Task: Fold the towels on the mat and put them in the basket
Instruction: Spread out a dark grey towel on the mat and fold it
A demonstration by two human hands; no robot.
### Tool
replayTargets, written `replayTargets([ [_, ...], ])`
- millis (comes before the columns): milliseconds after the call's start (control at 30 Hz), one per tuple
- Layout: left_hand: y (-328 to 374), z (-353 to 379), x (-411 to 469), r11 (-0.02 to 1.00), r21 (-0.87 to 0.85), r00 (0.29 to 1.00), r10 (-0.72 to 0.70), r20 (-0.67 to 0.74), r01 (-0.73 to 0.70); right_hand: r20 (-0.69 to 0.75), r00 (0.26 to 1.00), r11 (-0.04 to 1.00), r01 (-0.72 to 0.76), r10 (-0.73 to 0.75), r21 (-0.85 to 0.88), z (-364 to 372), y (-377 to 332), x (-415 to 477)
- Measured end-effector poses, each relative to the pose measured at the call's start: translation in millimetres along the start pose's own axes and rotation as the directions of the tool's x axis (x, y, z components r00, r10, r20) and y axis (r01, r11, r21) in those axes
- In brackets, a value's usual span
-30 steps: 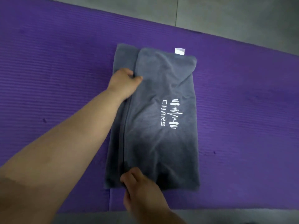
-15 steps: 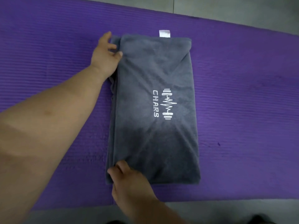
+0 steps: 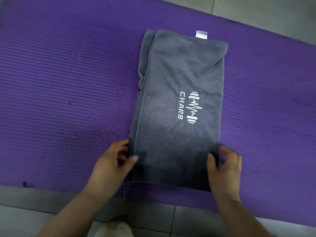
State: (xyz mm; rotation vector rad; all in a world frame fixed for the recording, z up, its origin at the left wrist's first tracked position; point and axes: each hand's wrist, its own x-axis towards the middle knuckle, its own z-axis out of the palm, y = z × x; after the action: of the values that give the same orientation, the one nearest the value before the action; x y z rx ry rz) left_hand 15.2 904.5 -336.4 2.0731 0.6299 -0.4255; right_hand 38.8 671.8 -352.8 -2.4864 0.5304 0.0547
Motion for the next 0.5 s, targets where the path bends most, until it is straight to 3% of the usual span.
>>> replayTargets([
  [67,6,13,-4,0.999,0.031,0.998,-0.039,0.038,0.038,0.050,0.984,0.985,-0.172,0.171,0.025,-2,0,-2],
  [133,12,17,1,0.993,0.032,0.993,-0.112,0.034,0.111,0.192,0.942,0.959,-0.283,0.275,0.017,-3,0,-3],
  [267,10,-2,6,0.979,0.153,0.987,-0.144,0.072,0.132,0.394,0.870,0.955,-0.272,0.296,-0.117,-10,-3,5],
  [300,5,-10,4,0.978,0.171,0.989,-0.129,0.071,0.116,0.526,0.799,0.957,-0.252,0.290,-0.145,-14,-2,9],
  [367,-5,-28,-1,0.963,0.244,0.982,-0.145,0.124,0.111,0.781,0.528,0.942,-0.210,0.333,-0.260,-25,-6,15],
  [400,-10,-34,-3,0.955,0.275,0.975,-0.154,0.157,0.107,0.840,0.404,0.932,-0.139,0.362,-0.334,-30,-8,16],
  [433,-14,-37,-5,0.946,0.301,0.968,-0.181,0.172,0.123,0.860,0.343,0.922,-0.056,0.377,-0.382,-34,-7,18],
  [467,-19,-38,-6,0.937,0.314,0.964,-0.212,0.159,0.154,0.859,0.354,0.921,-0.015,0.369,-0.389,-35,-6,23],
  [500,-23,-37,-7,0.928,0.321,0.963,-0.238,0.123,0.188,0.835,0.438,0.936,-0.044,0.332,-0.349,-34,-5,30],
])
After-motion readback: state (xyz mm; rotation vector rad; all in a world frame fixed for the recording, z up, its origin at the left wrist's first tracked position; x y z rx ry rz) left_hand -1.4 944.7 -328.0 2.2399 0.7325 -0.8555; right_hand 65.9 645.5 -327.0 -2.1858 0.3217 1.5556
